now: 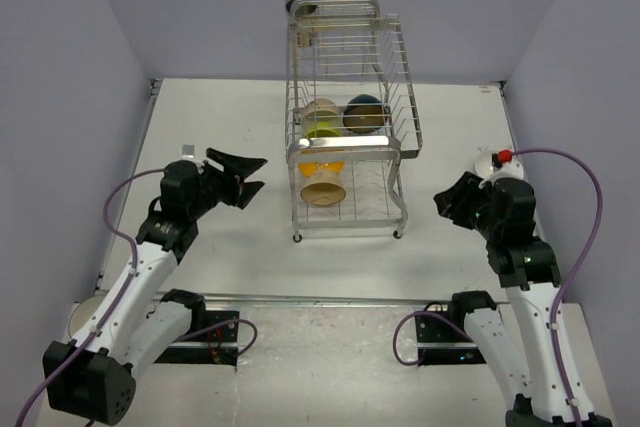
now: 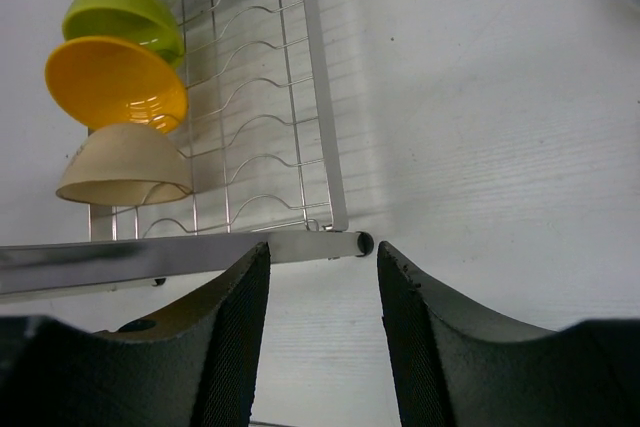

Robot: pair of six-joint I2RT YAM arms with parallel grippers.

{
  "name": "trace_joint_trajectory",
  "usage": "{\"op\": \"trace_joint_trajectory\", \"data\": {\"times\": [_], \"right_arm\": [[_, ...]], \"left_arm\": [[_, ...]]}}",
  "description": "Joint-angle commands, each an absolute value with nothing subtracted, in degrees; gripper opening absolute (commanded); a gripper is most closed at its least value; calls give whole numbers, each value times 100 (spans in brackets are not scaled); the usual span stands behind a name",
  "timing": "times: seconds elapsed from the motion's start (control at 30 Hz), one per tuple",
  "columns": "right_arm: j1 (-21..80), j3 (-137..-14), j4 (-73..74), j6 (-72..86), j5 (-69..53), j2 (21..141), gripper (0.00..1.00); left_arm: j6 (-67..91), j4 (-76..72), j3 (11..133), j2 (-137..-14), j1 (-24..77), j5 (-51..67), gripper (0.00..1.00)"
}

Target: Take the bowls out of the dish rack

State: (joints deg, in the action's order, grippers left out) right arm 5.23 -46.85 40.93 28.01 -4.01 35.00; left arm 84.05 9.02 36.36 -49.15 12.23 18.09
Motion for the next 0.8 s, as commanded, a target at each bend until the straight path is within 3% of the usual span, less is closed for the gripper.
{"op": "trace_joint_trajectory", "data": {"times": [0.0,0.23,0.4,0.77], "right_arm": [[536,-4632,3780,2760,-404,3533,48],[536,-4614,3744,2672,-597,3472,48],[589,-4606,3692,2628,-799,2946,49],[738,-5281,4227,2365,-1694,2364,49]], "left_arm": [[9535,432,3437,-5017,1511,1055,67],[9791,97,3559,-5871,2275,555,67],[8881,553,3840,-5556,2312,35,68],[7937,492,4113,-6468,1969,984,68]]}}
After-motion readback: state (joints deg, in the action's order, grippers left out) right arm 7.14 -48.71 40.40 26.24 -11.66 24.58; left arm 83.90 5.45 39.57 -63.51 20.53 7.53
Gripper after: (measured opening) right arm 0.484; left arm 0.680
